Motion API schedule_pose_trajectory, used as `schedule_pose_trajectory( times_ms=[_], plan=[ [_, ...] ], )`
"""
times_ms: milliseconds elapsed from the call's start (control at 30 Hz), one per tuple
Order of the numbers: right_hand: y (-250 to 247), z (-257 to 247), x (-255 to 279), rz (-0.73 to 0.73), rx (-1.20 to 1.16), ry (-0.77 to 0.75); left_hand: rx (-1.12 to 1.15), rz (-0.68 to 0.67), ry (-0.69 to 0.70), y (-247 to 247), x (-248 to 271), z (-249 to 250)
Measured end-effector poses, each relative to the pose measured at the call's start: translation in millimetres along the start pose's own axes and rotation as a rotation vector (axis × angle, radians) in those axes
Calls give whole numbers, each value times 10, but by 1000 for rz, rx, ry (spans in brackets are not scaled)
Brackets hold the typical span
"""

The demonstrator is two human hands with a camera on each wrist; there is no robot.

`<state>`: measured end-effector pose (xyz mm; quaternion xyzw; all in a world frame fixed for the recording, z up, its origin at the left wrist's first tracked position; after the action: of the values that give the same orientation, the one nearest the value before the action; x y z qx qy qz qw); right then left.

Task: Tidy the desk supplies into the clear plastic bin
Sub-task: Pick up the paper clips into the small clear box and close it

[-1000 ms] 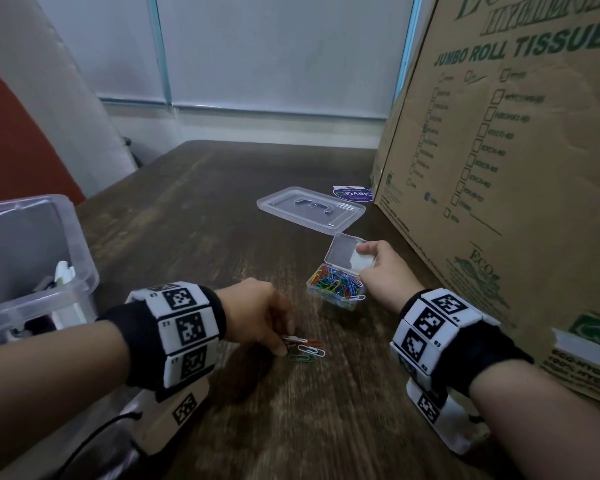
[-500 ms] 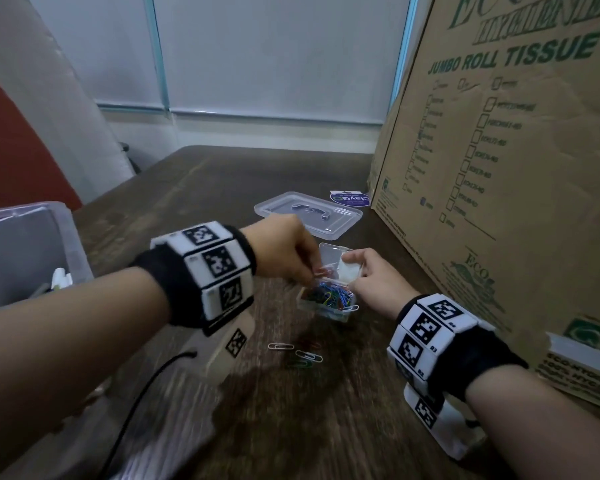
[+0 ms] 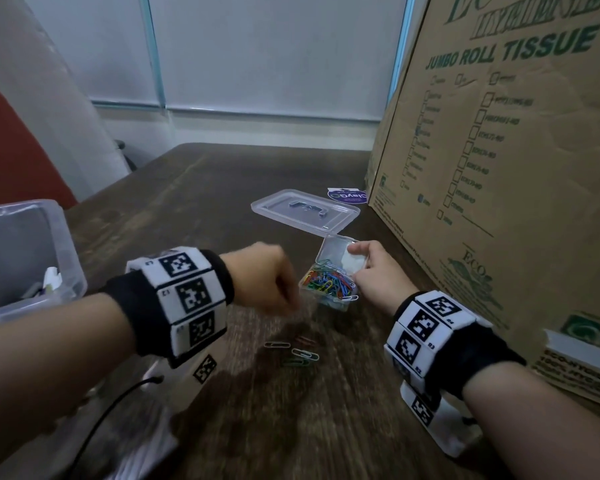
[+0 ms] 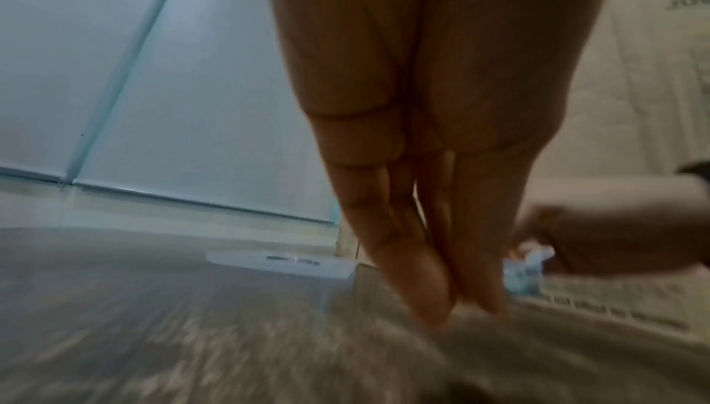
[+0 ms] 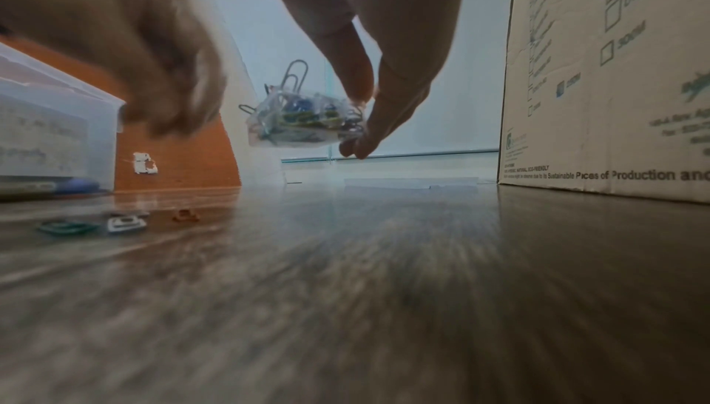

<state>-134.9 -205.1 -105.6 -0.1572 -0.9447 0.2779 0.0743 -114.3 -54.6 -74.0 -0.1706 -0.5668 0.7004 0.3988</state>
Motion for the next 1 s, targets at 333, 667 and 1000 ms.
schedule_pose_trajectory(
  times_ms=[333, 667, 1000],
  plan=[
    [-28, 0, 12, 23, 54, 0, 35, -210, -65, 509, -1, -203],
    [-24, -27, 49, 20, 53, 1, 60, -110, -37, 445, 11, -81],
    [-17, -12, 45, 8, 50, 3, -145, -188, 64, 615, -95, 147]
  ],
)
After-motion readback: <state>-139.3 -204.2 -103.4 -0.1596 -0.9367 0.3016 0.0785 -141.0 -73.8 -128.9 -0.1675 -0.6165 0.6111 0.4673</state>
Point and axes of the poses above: each hand's wrist, its own x-axis away from the middle knuckle, its own y-axis out of the palm, z = x × y, the point moved 10 cm from there along -x, towards the middle knuckle, and after that the axes turned 7 degrees about -z, right-handed, at the moved point
